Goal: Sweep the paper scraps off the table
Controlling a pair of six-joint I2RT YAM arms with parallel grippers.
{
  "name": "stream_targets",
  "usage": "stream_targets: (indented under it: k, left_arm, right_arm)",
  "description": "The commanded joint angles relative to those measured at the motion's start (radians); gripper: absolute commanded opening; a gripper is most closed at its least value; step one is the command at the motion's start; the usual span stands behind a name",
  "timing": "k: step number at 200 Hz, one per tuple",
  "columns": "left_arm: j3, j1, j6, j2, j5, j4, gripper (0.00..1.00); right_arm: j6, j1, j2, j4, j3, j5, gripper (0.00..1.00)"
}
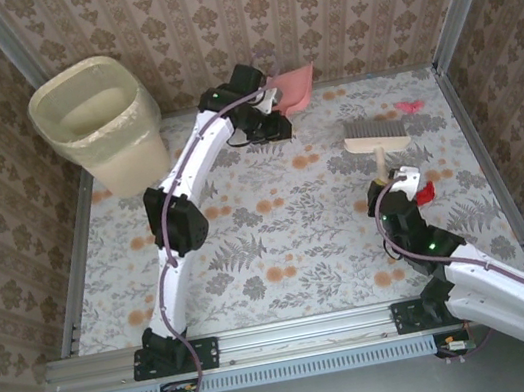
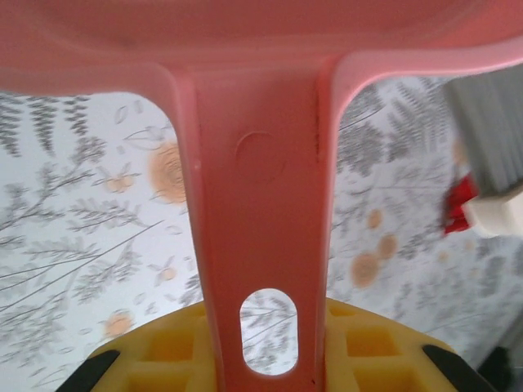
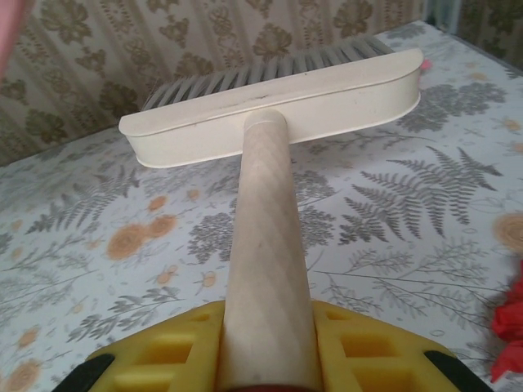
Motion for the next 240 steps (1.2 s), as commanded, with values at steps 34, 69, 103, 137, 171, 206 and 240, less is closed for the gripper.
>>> stream_targets:
  k: [34, 69, 103, 137, 171, 206, 240]
  left_arm:
    - [-0.038, -0.054, 0.251, 0.05, -0.219, -0.157, 0.0]
    - [-0.06, -0.073, 0.337, 0.084, -0.248, -0.169, 0.0]
    - [-0.086, -0.113, 0.415, 0.1, -0.271, -0.161, 0.0]
    - [-0.092, -0.151, 0.459, 0.12, -0.314, -0.169, 0.0]
    - [-0.083, -0.169, 0.477, 0.147, -0.364, -0.177, 0.0]
    - [-0.073, -0.192, 0.497, 0.175, -0.454, -0.17, 0.02]
    - [-0.038, -0.219, 0.518, 0.207, -0.491, -0.175, 0.02]
  right_arm:
    - [0.112, -0.005, -0.016, -0.198, 0.088, 0.234, 0.0]
    - [0.16, -0.093, -0.015, -0.368, 0.214, 0.21, 0.0]
    - [0.167, -0.279, 0.073, -0.446, 0.365, 0.018, 0.0]
    - [0.142, -0.406, 0.257, -0.458, 0.531, -0.104, 0.0]
    - [0.127, -0.526, 0.494, -0.463, 0.707, -0.257, 0.0]
    - [0.113, -0.634, 0.749, -0.494, 0.897, -0.367, 0.0]
    - [0.091, -0.682, 0.928, -0.501, 1.036, -0.406, 0.0]
